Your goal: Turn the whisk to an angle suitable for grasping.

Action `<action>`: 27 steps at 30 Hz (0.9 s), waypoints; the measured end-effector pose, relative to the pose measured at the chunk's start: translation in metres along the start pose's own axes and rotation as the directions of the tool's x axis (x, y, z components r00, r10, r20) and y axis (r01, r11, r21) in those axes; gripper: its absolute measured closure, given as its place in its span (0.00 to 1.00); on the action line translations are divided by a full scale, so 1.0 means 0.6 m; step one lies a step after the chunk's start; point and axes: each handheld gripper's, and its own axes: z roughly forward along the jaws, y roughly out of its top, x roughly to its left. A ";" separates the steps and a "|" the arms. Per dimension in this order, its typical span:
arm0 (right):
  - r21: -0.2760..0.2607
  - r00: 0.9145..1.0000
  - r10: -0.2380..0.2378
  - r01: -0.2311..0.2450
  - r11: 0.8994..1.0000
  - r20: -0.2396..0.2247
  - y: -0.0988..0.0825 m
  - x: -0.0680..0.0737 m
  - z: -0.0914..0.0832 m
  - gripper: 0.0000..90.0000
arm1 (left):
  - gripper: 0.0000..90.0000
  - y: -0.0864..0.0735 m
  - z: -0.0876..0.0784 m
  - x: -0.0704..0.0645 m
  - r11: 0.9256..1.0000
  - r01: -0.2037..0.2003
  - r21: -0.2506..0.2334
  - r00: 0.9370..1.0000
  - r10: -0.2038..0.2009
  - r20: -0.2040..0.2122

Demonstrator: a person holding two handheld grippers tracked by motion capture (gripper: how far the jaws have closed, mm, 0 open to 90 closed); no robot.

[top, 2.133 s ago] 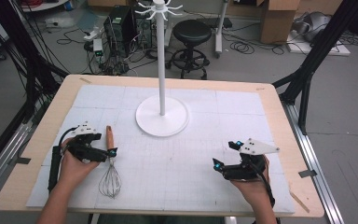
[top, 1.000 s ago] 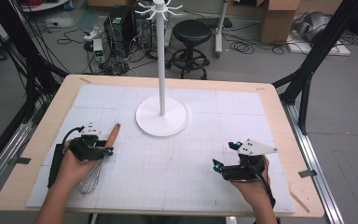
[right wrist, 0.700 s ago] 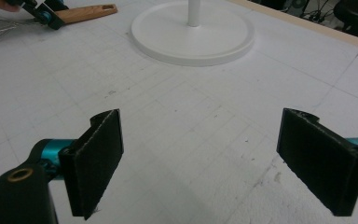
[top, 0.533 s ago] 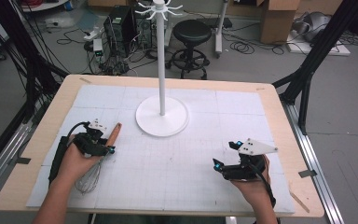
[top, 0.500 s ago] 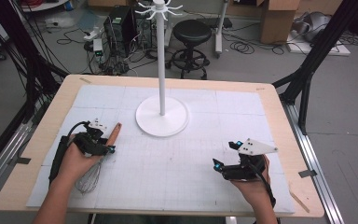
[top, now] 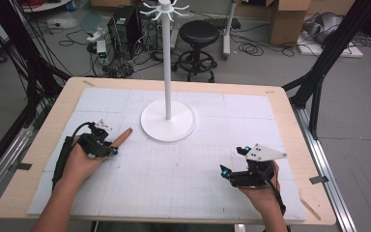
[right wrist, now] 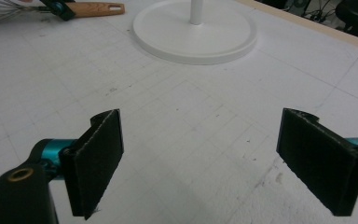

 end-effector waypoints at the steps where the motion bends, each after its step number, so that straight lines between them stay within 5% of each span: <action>1: 0.000 1.000 0.001 -0.001 1.000 0.000 0.000 0.000 0.000 0.15 | 0.77 0.002 0.000 -0.001 1.000 -0.011 0.010 1.000 0.011 -0.005; 11: -0.002 1.000 0.002 -0.002 1.000 0.000 0.000 -0.001 -0.001 0.15 | 0.78 0.003 -0.005 -0.005 0.998 -0.061 -0.002 0.998 0.061 0.006; 16: -0.003 1.000 0.000 0.000 1.000 0.001 0.000 -0.001 0.000 0.15 | 0.78 0.008 -0.031 -0.007 0.995 -0.054 -0.086 0.996 0.060 0.069; 22: 0.004 1.000 0.004 -0.004 1.000 -0.006 0.000 0.001 0.000 0.15 | 0.78 0.015 -0.058 -0.010 0.989 -0.069 -0.130 0.994 0.080 0.075; 27: 0.006 1.000 -0.001 0.001 1.000 -0.008 0.000 0.001 0.000 0.15 | 0.78 0.023 -0.084 -0.015 0.977 -0.091 -0.192 0.988 0.113 0.108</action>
